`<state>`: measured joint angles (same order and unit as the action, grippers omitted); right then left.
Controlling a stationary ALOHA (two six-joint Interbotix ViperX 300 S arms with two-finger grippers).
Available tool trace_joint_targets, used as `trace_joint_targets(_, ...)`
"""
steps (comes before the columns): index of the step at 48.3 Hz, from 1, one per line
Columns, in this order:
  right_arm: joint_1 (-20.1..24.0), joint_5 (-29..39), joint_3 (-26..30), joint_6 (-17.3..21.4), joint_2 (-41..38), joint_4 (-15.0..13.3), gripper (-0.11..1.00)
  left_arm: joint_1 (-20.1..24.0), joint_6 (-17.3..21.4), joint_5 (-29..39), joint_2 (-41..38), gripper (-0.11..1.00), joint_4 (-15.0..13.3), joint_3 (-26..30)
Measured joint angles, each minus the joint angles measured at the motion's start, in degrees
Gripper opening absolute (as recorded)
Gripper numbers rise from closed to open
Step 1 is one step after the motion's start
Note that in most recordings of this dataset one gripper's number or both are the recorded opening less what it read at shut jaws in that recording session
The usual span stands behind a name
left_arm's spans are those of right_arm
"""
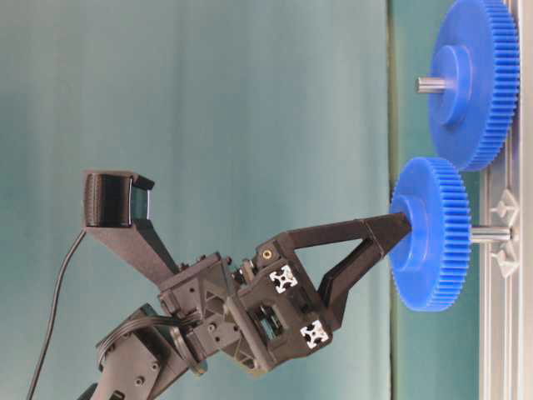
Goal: Find the location of the shaft and insert the small gear.
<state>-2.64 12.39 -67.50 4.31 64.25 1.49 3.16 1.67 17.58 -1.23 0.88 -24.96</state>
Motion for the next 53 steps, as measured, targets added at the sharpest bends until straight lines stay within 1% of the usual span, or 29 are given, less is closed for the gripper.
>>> trace_joint_targets(12,0.0,0.0,0.09,0.0,0.0,0.0,0.14,2.11,0.44,0.09,2.9,0.0,0.0,0.44)
trace_joint_targets(20,0.0,0.09,0.09,0.0,0.0,0.0,0.14,2.46,0.26,-0.09,5.1,0.0,0.09,0.53)
trace_joint_targets(26,0.0,0.0,0.09,0.0,0.0,0.0,0.13,2.46,-0.35,-1.05,4.48,0.0,0.09,-1.05)
trace_joint_targets(34,0.0,0.0,0.09,0.0,0.0,0.0,0.13,2.46,-0.62,-3.52,1.32,0.0,0.0,-2.81)
trace_joint_targets(53,-0.09,0.0,0.0,0.0,0.0,0.0,0.13,2.55,0.26,-3.87,0.53,0.0,0.0,-1.76)
